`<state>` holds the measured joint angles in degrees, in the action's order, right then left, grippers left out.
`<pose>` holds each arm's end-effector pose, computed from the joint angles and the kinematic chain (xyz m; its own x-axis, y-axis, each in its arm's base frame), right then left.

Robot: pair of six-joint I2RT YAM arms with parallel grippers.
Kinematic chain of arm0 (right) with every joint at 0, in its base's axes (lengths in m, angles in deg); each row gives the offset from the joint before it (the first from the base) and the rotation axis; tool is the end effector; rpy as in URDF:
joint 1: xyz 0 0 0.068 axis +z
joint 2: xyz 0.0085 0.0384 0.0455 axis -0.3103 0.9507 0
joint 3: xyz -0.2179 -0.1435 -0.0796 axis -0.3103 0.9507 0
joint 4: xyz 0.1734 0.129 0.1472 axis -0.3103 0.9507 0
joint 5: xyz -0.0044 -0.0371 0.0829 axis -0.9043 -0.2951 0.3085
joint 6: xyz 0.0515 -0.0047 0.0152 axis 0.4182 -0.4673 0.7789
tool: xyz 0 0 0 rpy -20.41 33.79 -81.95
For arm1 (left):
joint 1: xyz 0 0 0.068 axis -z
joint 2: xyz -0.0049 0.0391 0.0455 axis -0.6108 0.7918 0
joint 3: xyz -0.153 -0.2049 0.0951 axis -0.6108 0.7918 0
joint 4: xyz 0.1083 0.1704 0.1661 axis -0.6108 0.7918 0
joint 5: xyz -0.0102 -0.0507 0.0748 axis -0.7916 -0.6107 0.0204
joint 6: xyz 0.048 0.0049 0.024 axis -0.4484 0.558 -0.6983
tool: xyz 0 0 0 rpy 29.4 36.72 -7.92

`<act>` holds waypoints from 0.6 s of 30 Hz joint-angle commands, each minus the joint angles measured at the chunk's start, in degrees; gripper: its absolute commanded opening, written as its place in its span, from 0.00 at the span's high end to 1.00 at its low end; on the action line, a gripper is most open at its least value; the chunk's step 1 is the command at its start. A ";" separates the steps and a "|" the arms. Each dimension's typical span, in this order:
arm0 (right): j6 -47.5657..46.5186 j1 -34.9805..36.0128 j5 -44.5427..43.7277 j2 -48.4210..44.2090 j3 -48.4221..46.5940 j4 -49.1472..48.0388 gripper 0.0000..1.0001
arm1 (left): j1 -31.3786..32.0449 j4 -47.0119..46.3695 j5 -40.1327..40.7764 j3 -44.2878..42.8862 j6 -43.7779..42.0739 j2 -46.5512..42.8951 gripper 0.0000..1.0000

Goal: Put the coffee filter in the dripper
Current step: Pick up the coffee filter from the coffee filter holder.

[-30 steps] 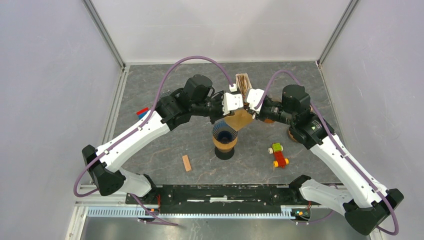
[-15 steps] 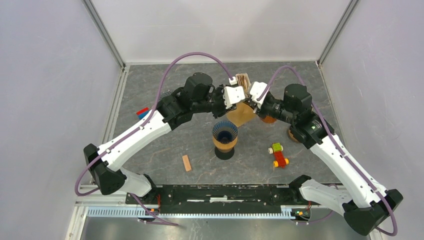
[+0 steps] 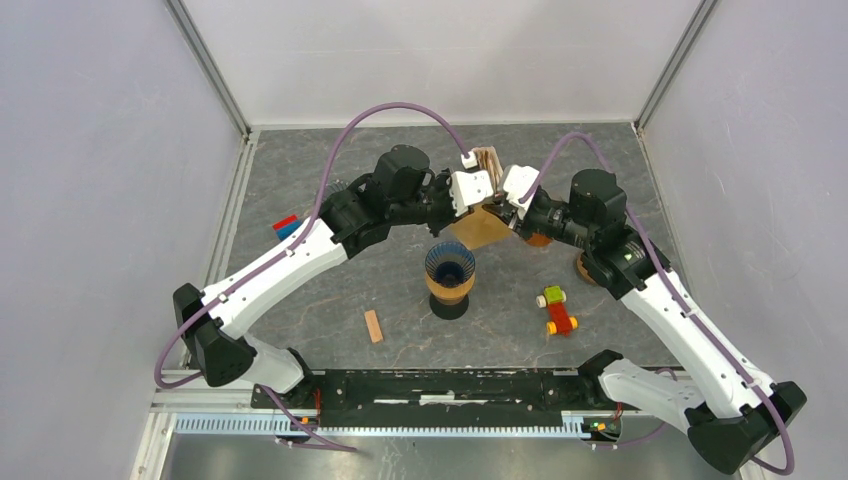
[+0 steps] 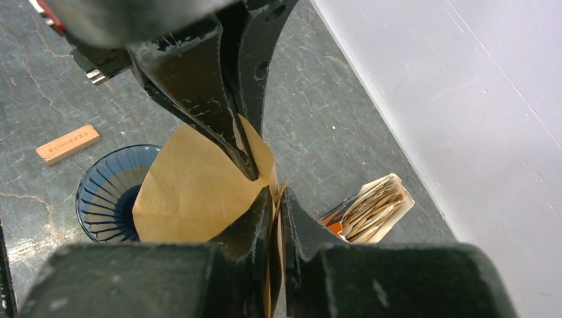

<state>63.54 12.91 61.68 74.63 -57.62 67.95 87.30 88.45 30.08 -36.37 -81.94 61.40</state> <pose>0.1793 0.1262 0.3922 0.1719 -0.3293 -0.9284 -0.8393 0.4445 -0.3131 0.2040 -0.2548 0.4004 0.1633 0.4811 -0.8613 0.9180 0.2458 0.3113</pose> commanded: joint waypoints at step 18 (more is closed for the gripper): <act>0.08 -0.22 -1.24 0.36 0.98 -2.25 0.85 | 0.28 -0.41 -4.47 -0.87 0.08 -0.70 0.97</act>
<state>63.54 12.89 61.05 74.94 -56.72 67.51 87.30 88.80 27.15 -36.37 -81.94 61.40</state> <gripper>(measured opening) 0.204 0.033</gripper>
